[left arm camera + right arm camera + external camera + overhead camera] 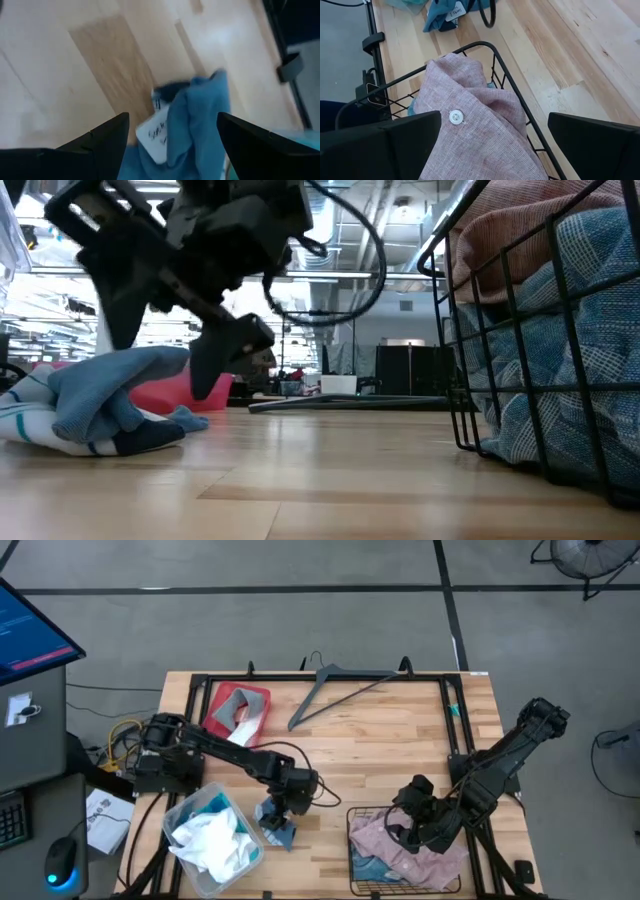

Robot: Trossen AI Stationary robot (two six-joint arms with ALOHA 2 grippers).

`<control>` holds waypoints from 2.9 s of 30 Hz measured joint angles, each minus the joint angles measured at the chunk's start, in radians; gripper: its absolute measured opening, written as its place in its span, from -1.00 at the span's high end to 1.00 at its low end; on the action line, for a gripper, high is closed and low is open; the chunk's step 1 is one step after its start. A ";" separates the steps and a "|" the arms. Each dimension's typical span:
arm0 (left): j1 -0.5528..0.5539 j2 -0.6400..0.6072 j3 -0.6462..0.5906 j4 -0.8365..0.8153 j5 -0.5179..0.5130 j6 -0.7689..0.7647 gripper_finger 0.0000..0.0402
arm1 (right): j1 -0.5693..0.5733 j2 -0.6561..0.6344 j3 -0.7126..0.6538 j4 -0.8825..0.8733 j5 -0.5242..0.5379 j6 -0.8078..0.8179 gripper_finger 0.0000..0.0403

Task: Pick & Place Cloths
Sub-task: Put the blue sock into the red bin

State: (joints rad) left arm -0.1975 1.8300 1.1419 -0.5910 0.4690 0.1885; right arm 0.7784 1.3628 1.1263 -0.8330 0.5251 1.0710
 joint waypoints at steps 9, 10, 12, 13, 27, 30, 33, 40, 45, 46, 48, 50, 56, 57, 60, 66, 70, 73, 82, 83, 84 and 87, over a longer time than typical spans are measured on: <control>-0.026 0.057 -0.001 -0.036 -0.027 0.040 -0.35 | 0.000 0.000 0.000 0.000 0.000 -0.005 -0.80; -0.028 0.059 0.000 -0.037 -0.032 0.049 -0.31 | 0.000 0.000 0.000 0.000 0.000 -0.005 -0.80; -0.033 0.060 -0.001 -0.067 -0.067 0.058 -0.17 | 0.000 0.000 0.000 0.000 0.000 -0.005 -0.80; -0.034 0.059 -0.001 -0.071 -0.080 0.059 -0.09 | 0.000 0.000 0.000 0.000 0.000 -0.005 -0.80; 0.014 0.058 -0.001 -0.081 -0.226 0.069 0.99 | 0.000 0.000 0.000 0.000 0.000 -0.007 -0.80; 0.044 0.057 0.004 -0.076 -0.309 0.070 0.99 | 0.000 0.000 0.000 0.000 0.000 -0.007 -0.80; 0.085 0.057 0.030 -0.075 -0.444 0.070 0.99 | 0.000 0.000 0.000 0.000 0.000 -0.007 -0.80; 0.184 -0.007 0.107 -0.058 -0.631 0.105 0.99 | 0.000 0.000 0.000 0.000 0.000 -0.005 -0.80; 0.242 -0.122 0.108 -0.051 -0.637 0.101 0.99 | 0.000 0.000 0.000 0.001 0.000 -0.005 -0.80; 0.250 -0.148 0.108 -0.053 -0.637 0.100 0.99 | 0.000 0.000 0.000 0.001 0.000 -0.005 -0.80; 0.262 -0.201 0.108 -0.051 -0.646 0.099 0.99 | 0.000 0.000 0.000 0.000 0.000 -0.005 -0.80; 0.267 -0.264 0.108 -0.053 -0.691 0.095 1.00 | 0.000 0.000 0.000 0.000 0.000 -0.006 -0.80; 0.275 -0.508 0.108 -0.050 -0.943 0.132 1.00 | 0.000 0.000 0.000 -0.004 0.000 -0.008 -0.80; 0.283 -0.550 0.108 -0.052 -0.981 0.147 1.00 | -0.002 0.000 0.000 -0.004 0.000 -0.009 -0.80; 0.322 -0.673 0.108 -0.053 -1.051 0.173 1.00 | -0.003 0.000 0.000 -0.003 0.003 -0.024 -0.80; 0.476 -0.853 0.107 -0.083 -1.077 0.181 1.00 | -0.003 0.000 0.000 0.001 0.026 -0.024 -0.80; 0.609 -0.921 0.079 -0.112 -1.093 0.222 1.00 | -0.003 0.000 0.000 0.005 0.026 -0.024 -0.80; 0.687 -0.952 0.039 -0.140 -1.080 0.205 1.00 | -0.003 0.000 0.000 0.005 0.026 -0.016 -0.80; 0.758 -0.979 -0.162 -0.152 -1.036 -0.013 1.00 | 0.000 0.000 0.000 0.007 0.026 -0.015 -0.80; 0.758 -0.979 -0.182 -0.154 -1.036 -0.060 1.00 | 0.000 0.000 0.000 0.007 0.026 -0.015 -0.80; 0.758 -0.979 -0.204 -0.155 -1.036 -0.106 1.00 | 0.000 0.000 0.000 0.007 0.026 -0.015 -0.80; 0.758 -0.979 -0.261 -0.180 -1.036 -0.214 1.00 | 0.001 0.000 0.000 0.007 0.026 -0.014 -0.80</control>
State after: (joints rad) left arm 0.5610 0.8513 0.8807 -0.7711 -0.5674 -0.0257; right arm 0.7792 1.3628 1.1263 -0.8261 0.5511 1.0572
